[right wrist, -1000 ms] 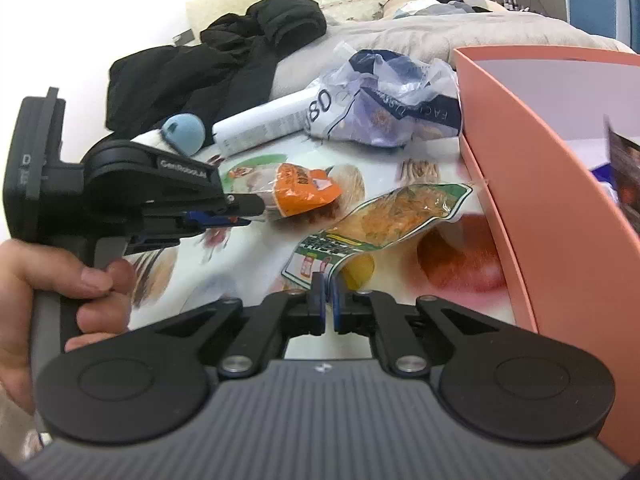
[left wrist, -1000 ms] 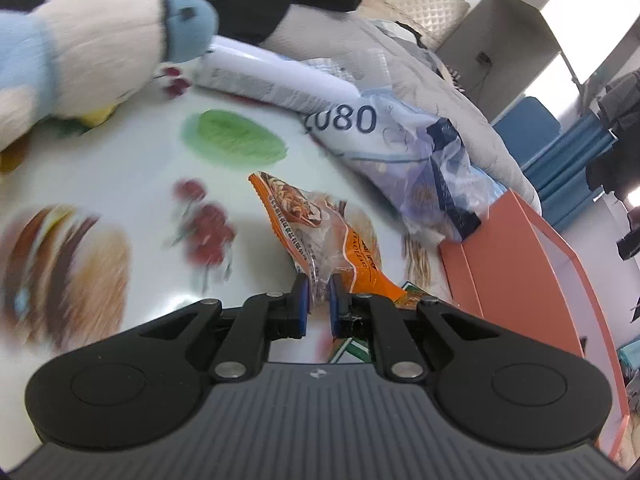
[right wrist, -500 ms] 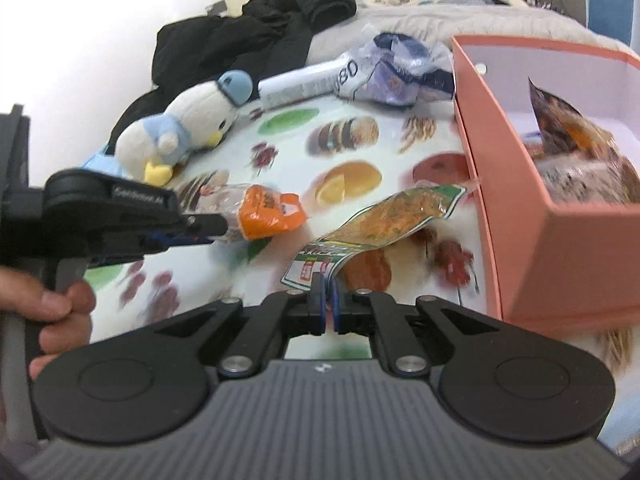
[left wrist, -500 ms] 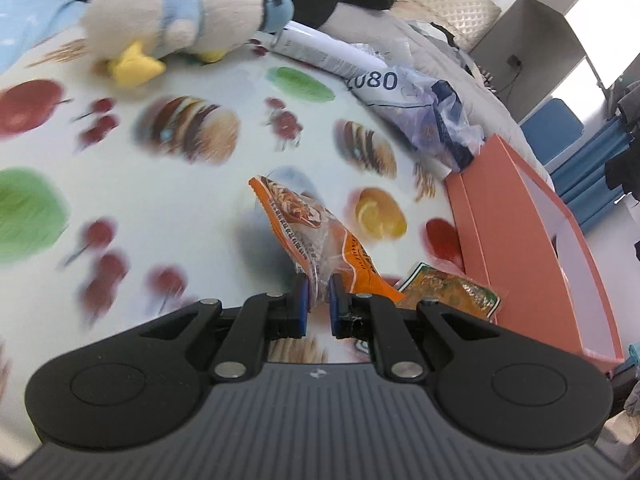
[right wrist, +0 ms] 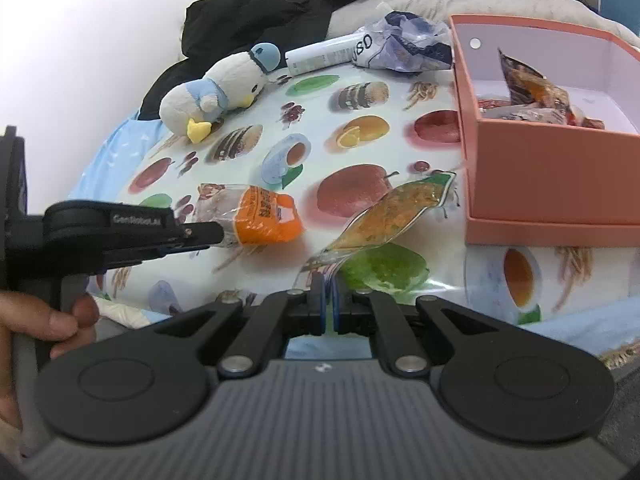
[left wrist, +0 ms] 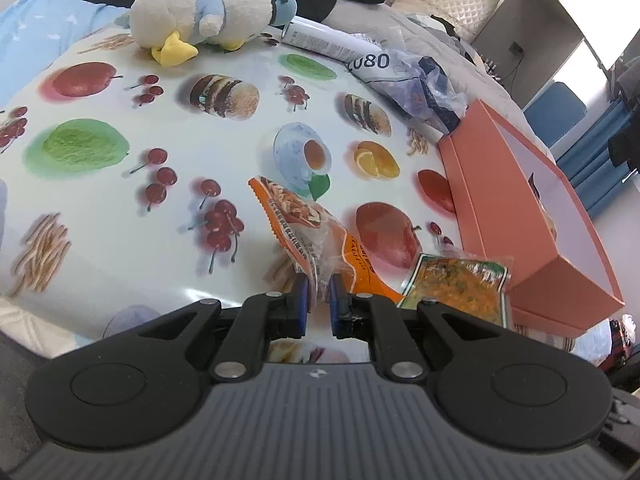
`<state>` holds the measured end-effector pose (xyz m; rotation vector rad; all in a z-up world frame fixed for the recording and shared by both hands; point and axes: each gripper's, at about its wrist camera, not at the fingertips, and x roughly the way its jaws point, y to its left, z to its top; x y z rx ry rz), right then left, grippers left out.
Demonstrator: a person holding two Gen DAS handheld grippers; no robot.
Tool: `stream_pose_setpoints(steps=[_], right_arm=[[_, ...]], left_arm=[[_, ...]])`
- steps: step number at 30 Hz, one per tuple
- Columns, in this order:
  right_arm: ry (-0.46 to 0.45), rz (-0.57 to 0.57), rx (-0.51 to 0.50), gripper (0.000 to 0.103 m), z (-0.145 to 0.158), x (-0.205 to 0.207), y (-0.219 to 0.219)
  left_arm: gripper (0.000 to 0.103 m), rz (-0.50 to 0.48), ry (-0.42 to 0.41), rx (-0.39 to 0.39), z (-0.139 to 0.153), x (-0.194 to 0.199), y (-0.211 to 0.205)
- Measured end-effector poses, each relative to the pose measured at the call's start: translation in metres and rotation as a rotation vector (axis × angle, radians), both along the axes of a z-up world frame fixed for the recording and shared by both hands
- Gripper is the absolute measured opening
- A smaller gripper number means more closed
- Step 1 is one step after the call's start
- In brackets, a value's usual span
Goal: Organize snacks
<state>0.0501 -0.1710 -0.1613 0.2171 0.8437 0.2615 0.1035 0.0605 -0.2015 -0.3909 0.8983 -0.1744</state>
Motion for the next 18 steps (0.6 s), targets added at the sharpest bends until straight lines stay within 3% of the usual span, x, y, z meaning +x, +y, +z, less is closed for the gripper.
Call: stream_pose_setpoints(steps=[10, 14, 16, 18], right_arm=[[-0.01, -0.104, -0.005, 0.006, 0.002, -0.018, -0.02], [0.004, -0.149, -0.023, 0.009, -0.002, -0.016, -0.032], [0.02, -0.173, -0.021, 0.009, -0.007, -0.015, -0.038], [0.043, -0.191, -0.009, 0.014, -0.011, -0.014, -0.043]], left_arm=[[0.016, 0.054, 0.045, 0.029, 0.002, 0.006, 0.015], [0.04, 0.05, 0.066, 0.054, 0.002, 0.012, 0.014], [0.062, 0.05, 0.059, 0.064, 0.005, 0.012, 0.014], [0.074, 0.052, 0.043, 0.085, 0.008, 0.013, 0.013]])
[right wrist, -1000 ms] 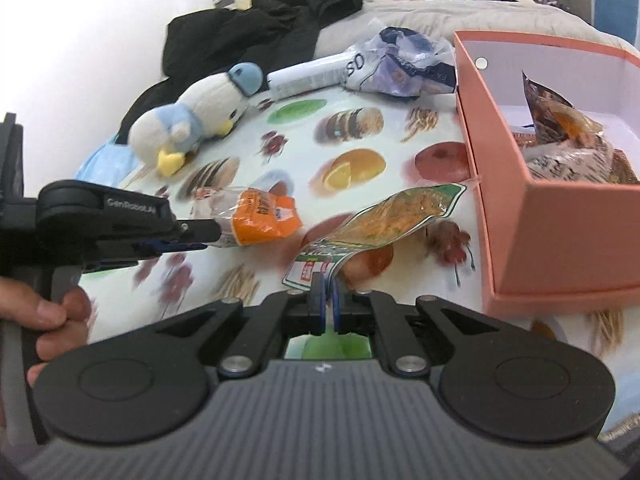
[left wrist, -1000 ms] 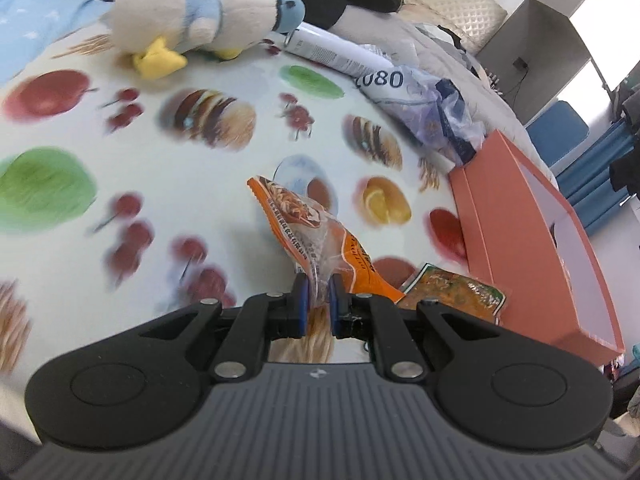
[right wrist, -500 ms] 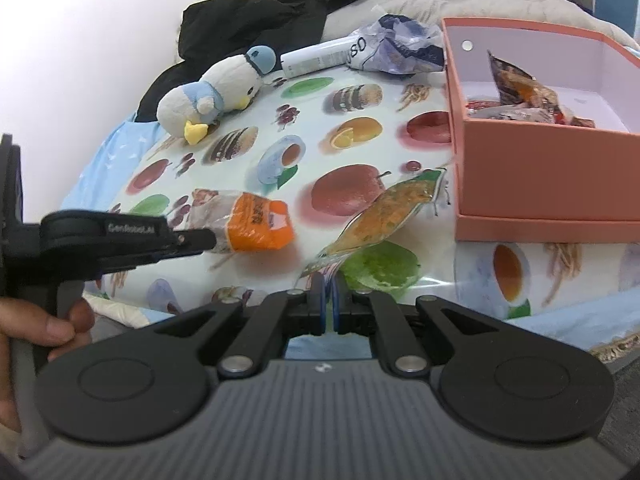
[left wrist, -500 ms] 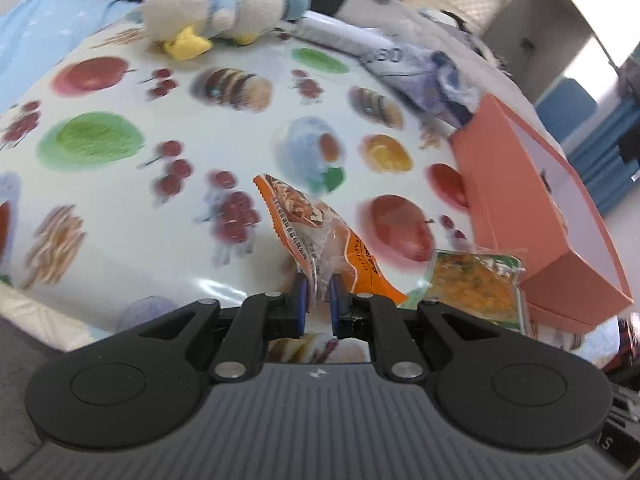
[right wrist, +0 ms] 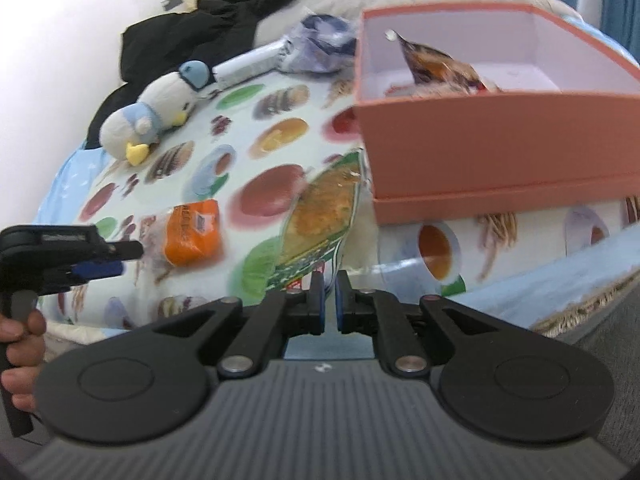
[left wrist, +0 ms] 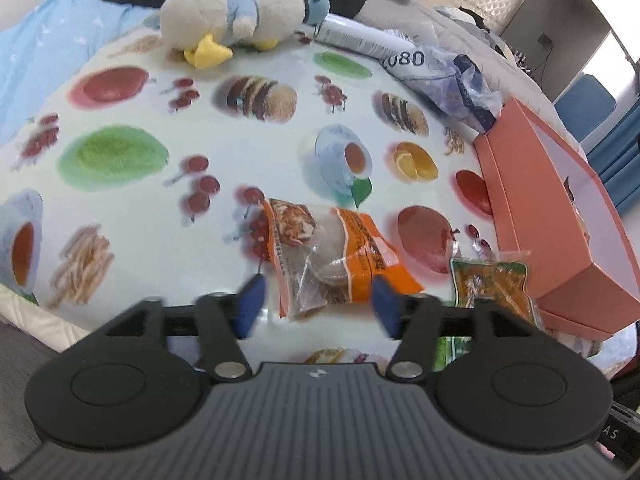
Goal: Organize snacks
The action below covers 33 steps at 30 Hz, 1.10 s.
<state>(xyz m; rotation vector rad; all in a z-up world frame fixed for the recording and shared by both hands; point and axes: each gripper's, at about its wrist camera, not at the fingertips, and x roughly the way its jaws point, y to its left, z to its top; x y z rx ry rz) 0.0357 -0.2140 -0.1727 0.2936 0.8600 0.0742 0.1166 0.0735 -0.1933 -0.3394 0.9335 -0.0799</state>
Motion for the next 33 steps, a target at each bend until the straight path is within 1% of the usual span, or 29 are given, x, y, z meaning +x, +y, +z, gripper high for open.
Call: stream_pose_setpoints(steps=[1, 2, 3, 5, 7, 9, 11, 16, 17, 18, 20, 24, 26, 28, 30, 31, 33], right_arm=[[0.014, -0.01, -0.003, 0.018, -0.003, 0.001, -0.002], [0.025, -0.018, -0.01, 0.037, -0.005, 0.002, -0.003], [0.031, -0.025, -0.011, 0.062, -0.006, 0.002, -0.004], [0.018, -0.044, -0.001, 0.083, -0.007, 0.001, -0.007], [-0.003, -0.053, -0.008, 0.084, -0.005, 0.001, -0.008], [-0.023, -0.04, -0.021, 0.084, -0.004, 0.002, -0.007], [-0.048, -0.024, -0.034, 0.084, -0.002, 0.002, -0.004], [-0.14, 0.068, -0.071, 0.084, 0.006, 0.004, 0.016], [-0.162, 0.092, -0.079, 0.084, 0.006, 0.005, 0.022], [-0.178, 0.117, -0.092, 0.088, 0.006, 0.008, 0.029], [-0.188, 0.147, -0.129, 0.09, 0.002, 0.014, 0.042], [-0.204, 0.217, -0.201, 0.09, -0.005, 0.03, 0.064], [-0.201, 0.23, -0.21, 0.09, -0.009, 0.039, 0.072], [-0.205, 0.205, -0.233, 0.09, -0.016, 0.048, 0.077], [-0.205, 0.19, -0.276, 0.09, -0.025, 0.055, 0.083], [-0.202, 0.185, -0.295, 0.09, -0.03, 0.058, 0.084], [-0.213, 0.18, -0.302, 0.09, -0.038, 0.062, 0.083]], left_arm=[[0.08, 0.0, -0.006, 0.007, 0.001, 0.0, 0.0], [0.083, -0.001, -0.008, 0.009, 0.003, 0.0, 0.001], [0.087, -0.001, -0.009, 0.007, 0.003, 0.001, 0.002], [0.09, -0.003, -0.009, -0.002, 0.005, 0.002, 0.003], [0.091, 0.002, -0.006, -0.014, 0.005, 0.003, 0.004], [0.093, 0.003, -0.002, -0.013, 0.006, 0.005, 0.004], [0.094, -0.003, -0.008, -0.011, 0.007, 0.005, 0.002], [0.094, 0.002, -0.004, -0.015, 0.006, 0.008, -0.001], [0.094, 0.005, -0.002, -0.014, 0.005, 0.009, -0.001], [0.094, 0.006, -0.003, -0.013, 0.006, 0.009, -0.001], [0.094, 0.01, -0.01, -0.01, 0.006, 0.009, 0.0], [0.094, 0.009, -0.017, 0.01, 0.009, 0.009, 0.003], [0.094, 0.006, -0.01, 0.012, 0.009, 0.009, 0.004], [0.094, 0.007, -0.005, 0.013, 0.009, 0.009, 0.004], [0.094, 0.007, -0.003, 0.012, 0.009, 0.009, 0.003], [0.094, 0.005, 0.009, 0.008, 0.008, 0.009, 0.003], [0.094, 0.005, 0.045, -0.013, 0.004, 0.011, 0.003]])
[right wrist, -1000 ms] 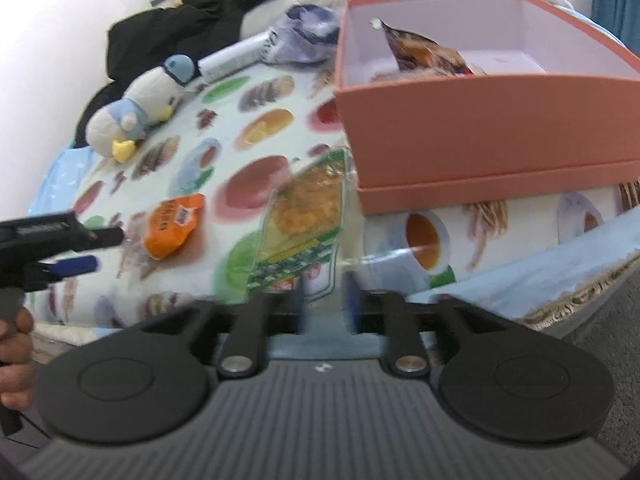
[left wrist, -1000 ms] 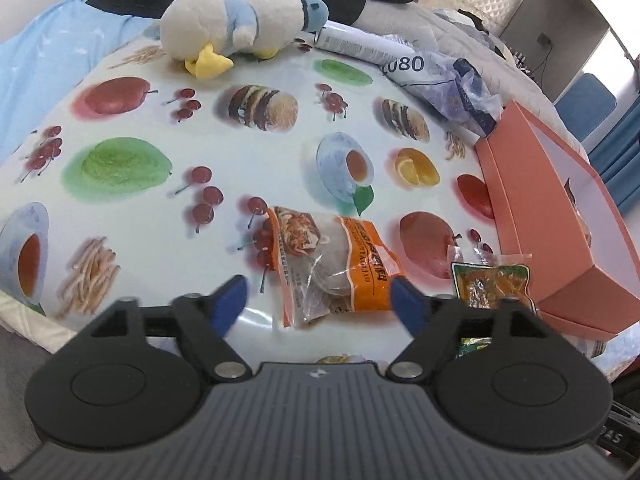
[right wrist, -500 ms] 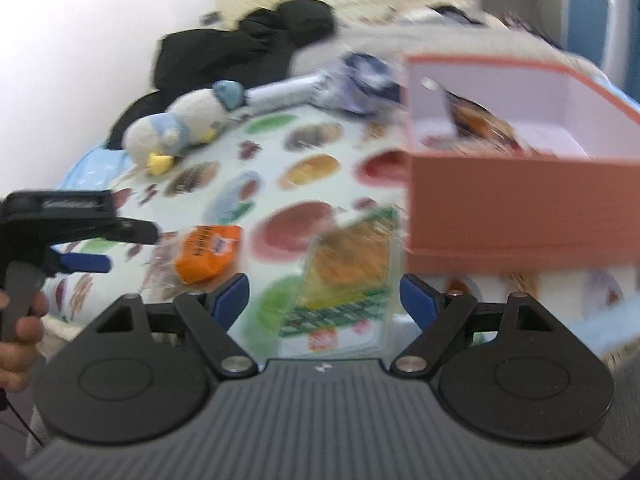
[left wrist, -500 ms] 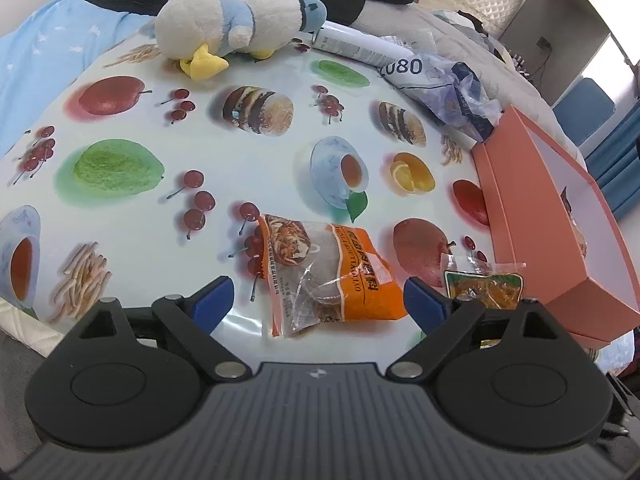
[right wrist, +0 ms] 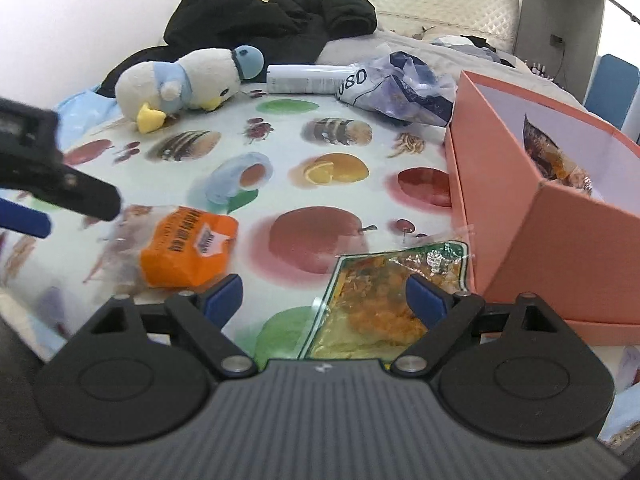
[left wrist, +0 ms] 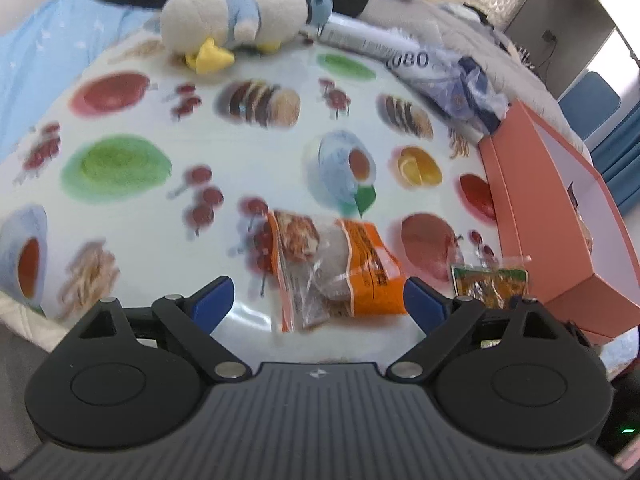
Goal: Organize snacks
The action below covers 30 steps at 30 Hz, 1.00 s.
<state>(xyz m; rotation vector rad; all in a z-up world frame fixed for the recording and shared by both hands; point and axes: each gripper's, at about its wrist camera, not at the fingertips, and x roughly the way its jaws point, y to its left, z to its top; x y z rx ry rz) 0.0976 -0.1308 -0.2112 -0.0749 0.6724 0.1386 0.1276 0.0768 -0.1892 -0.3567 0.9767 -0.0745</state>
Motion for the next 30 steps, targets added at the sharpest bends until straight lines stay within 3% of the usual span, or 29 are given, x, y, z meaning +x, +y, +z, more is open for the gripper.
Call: stream_pose_setpoints(steps=[5, 8, 13, 16, 18, 30], right_arm=[[-0.049, -0.035, -0.098, 0.09, -0.02, 0.007, 0.001], [0.014, -0.058, 0.0, 0.09, -0.025, 0.018, -0.012], [0.03, -0.057, 0.05, 0.091, -0.028, 0.021, -0.025], [0.033, -0.049, 0.069, 0.081, -0.026, 0.02, -0.029], [0.031, -0.05, 0.07, 0.066, -0.024, 0.018, -0.033], [0.004, -0.02, 0.06, 0.047, -0.019, 0.016, -0.038]], left_arm=[[0.094, -0.002, 0.013, 0.005, -0.002, -0.002, -0.004], [0.094, 0.009, 0.013, 0.013, 0.0, -0.003, -0.004], [0.094, 0.027, 0.017, 0.034, 0.001, -0.001, -0.005], [0.094, 0.039, 0.017, 0.04, 0.0, 0.0, -0.007], [0.095, 0.041, 0.017, 0.042, 0.0, 0.0, -0.01], [0.095, -0.014, -0.008, 0.108, -0.004, 0.008, -0.039]])
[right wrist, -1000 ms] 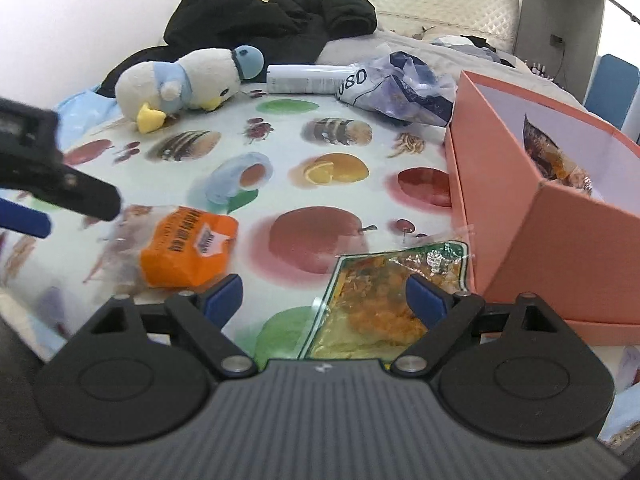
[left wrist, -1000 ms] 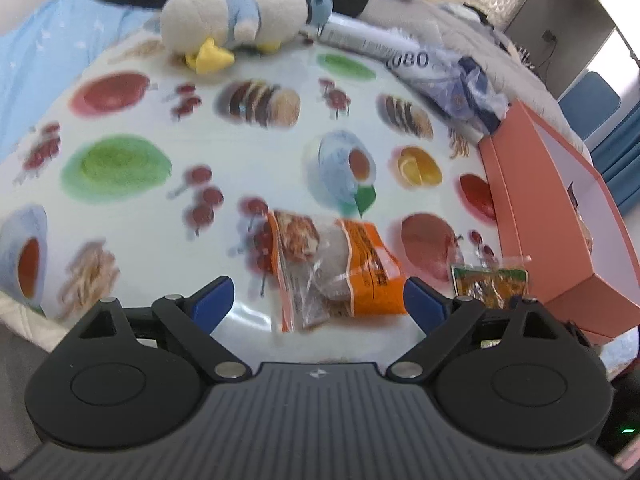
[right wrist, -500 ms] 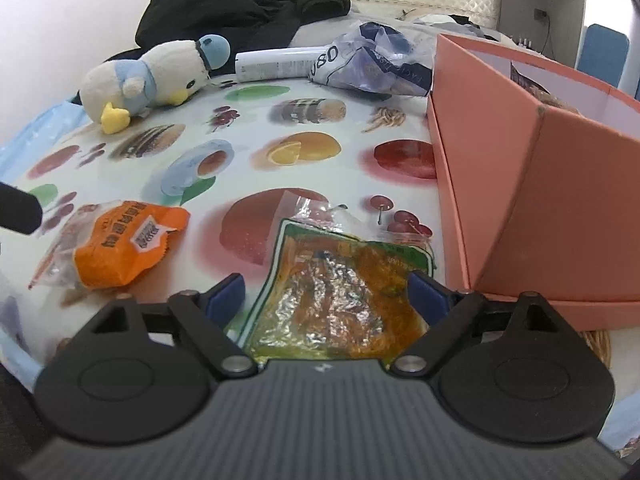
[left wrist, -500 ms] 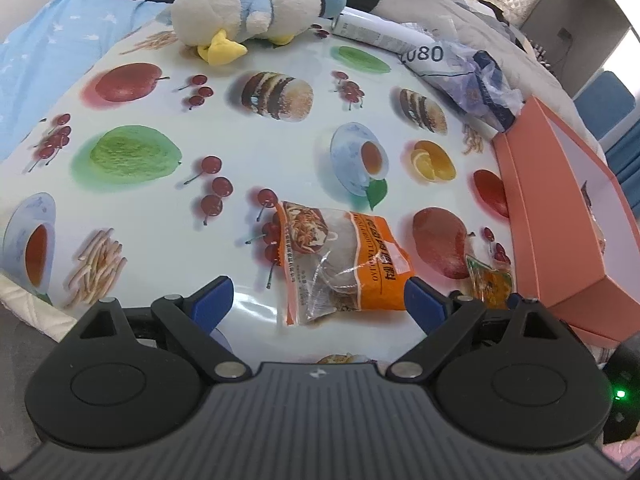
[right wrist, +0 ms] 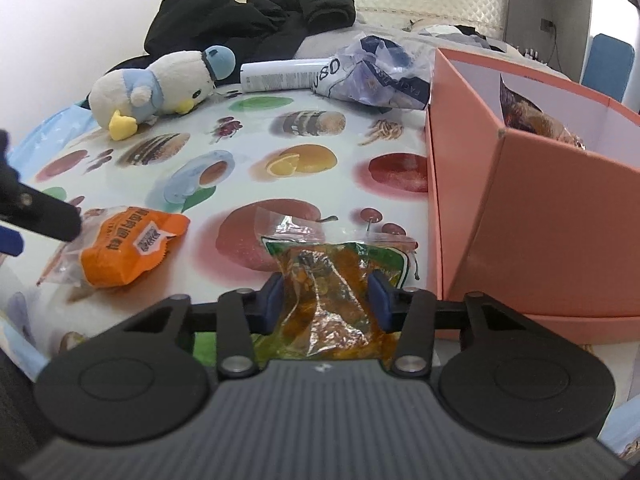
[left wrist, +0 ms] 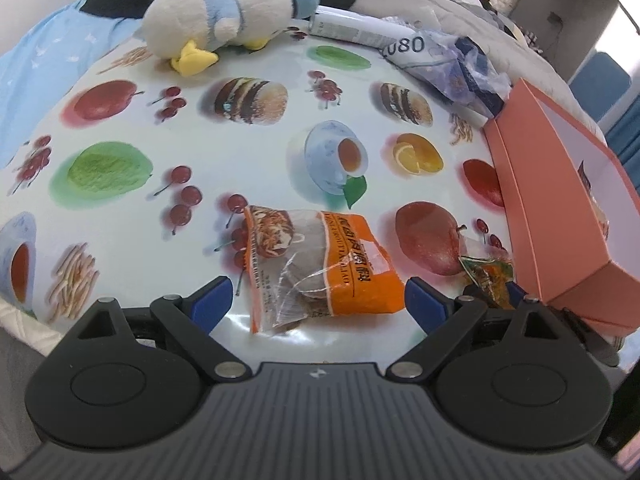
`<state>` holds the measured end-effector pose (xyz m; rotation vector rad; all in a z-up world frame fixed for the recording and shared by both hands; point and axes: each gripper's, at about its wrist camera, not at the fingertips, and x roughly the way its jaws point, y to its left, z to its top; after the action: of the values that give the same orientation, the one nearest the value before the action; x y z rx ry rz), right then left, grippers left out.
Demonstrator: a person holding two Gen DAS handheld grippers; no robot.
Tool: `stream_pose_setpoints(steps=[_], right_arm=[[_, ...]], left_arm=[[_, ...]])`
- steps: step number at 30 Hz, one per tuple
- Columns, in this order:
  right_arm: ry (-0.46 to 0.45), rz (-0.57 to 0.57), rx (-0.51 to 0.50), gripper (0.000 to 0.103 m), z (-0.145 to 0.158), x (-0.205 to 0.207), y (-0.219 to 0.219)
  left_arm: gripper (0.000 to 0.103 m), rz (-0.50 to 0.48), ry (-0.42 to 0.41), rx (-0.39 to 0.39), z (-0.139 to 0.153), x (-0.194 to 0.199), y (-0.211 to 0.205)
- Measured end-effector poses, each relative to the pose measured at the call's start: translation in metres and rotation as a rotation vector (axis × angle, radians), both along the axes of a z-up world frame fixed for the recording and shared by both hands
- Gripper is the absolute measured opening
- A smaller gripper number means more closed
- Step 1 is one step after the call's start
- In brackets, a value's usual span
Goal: Organize snacks
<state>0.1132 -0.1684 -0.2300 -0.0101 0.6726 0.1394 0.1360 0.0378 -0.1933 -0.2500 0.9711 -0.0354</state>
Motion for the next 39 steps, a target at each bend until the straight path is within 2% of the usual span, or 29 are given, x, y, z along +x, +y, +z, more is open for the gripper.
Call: stream_pose_setpoints(steps=[9, 13, 17, 19, 20, 26, 31, 39], right_arm=[[0.0, 0.018, -0.008, 0.046, 0.002, -0.004, -0.001], [0.0, 0.027, -0.008, 0.044, 0.003, -0.005, 0.0], [0.003, 0.035, 0.007, 0.043, 0.005, -0.006, -0.001], [0.005, 0.037, 0.011, 0.043, 0.006, -0.007, -0.001], [0.006, 0.036, 0.013, 0.043, 0.007, -0.007, -0.002], [0.021, 0.027, 0.045, 0.042, 0.013, -0.008, -0.005], [0.012, 0.031, 0.061, 0.042, 0.024, -0.014, -0.007], [-0.019, 0.019, 0.1, 0.042, 0.05, -0.025, -0.014]], left_arm=[[0.095, -0.018, -0.021, 0.09, -0.008, 0.015, -0.023], [0.095, -0.025, 0.011, 0.15, -0.019, 0.023, -0.031], [0.094, 0.002, 0.044, 0.12, -0.031, 0.029, -0.026], [0.086, 0.01, 0.045, 0.123, -0.033, 0.029, -0.025], [0.086, 0.002, 0.041, 0.125, -0.032, 0.029, -0.025], [0.072, -0.055, -0.001, 0.141, -0.024, 0.024, -0.03], [0.064, -0.069, -0.021, 0.117, -0.019, 0.017, -0.029], [0.059, -0.088, -0.075, 0.068, 0.009, 0.002, -0.025]])
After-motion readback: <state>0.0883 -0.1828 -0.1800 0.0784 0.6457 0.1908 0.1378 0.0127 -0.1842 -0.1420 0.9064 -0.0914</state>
